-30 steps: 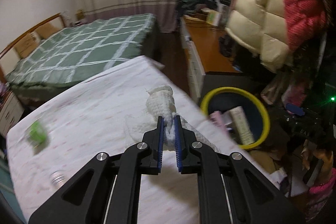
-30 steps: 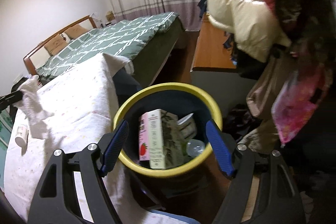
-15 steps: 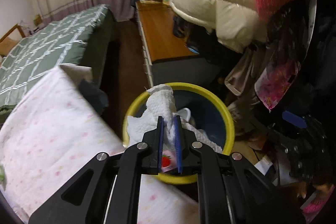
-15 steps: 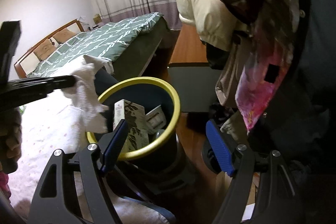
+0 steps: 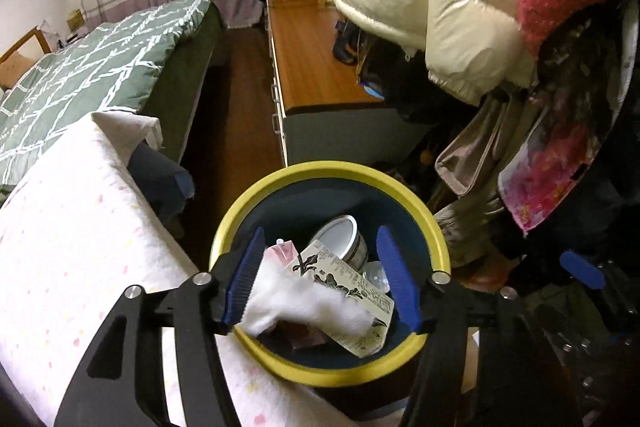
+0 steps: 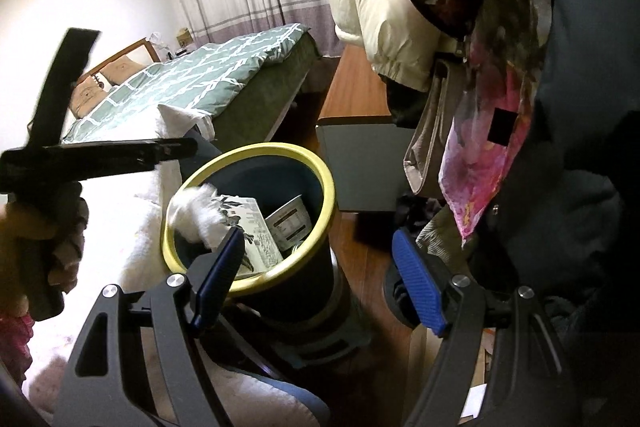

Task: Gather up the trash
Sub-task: 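Carry the tissue over the bin and open the left gripper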

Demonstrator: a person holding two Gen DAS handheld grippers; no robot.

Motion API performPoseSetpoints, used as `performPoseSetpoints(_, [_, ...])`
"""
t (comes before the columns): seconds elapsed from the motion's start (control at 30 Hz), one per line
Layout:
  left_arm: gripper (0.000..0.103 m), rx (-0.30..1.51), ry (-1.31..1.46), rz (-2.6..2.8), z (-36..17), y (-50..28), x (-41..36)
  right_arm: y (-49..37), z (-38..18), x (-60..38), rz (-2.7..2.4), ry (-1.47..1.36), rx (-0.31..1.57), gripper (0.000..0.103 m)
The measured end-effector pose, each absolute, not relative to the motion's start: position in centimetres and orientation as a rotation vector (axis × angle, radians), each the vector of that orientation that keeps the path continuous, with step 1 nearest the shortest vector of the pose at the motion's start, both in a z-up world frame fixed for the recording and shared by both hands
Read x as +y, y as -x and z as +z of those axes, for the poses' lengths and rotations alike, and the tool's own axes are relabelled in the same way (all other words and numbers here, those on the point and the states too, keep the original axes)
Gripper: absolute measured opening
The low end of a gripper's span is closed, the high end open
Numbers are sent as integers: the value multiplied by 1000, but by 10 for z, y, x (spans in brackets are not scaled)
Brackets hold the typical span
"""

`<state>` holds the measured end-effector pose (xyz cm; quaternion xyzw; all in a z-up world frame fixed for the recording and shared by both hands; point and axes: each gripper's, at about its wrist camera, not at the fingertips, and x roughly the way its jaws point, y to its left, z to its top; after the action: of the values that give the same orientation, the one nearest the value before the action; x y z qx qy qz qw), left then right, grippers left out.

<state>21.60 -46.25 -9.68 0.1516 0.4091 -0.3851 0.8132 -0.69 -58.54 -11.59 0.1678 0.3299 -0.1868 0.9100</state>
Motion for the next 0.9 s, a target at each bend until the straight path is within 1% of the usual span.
performPoseSetpoints(0.07, [68, 840, -304, -813, -84, -210, -443, 6, -116, -582, -377, -341, 682, 72])
performPoseSetpoints(0.27, [78, 764, -221, -746, -47, -188, -367, -4, -118, -566, -341, -321, 697, 72])
performPoseSetpoints(0.4, [83, 720, -165, -657, -29, -170, -299, -18, -118, -549, -297, -300, 714, 72])
performPoseSetpoints(0.47, [89, 694, -126, -589, -21, -158, -258, -27, -118, -535, -254, -286, 723, 72])
performPoseSetpoints(0.77, [93, 627, -7, -268, -5, -109, -94, -81, -108, -441, -7, -177, 756, 73])
performPoseSetpoints(0.9, [93, 619, 32, -149, -4, -86, -35, -112, -103, -374, 158, -115, 770, 73])
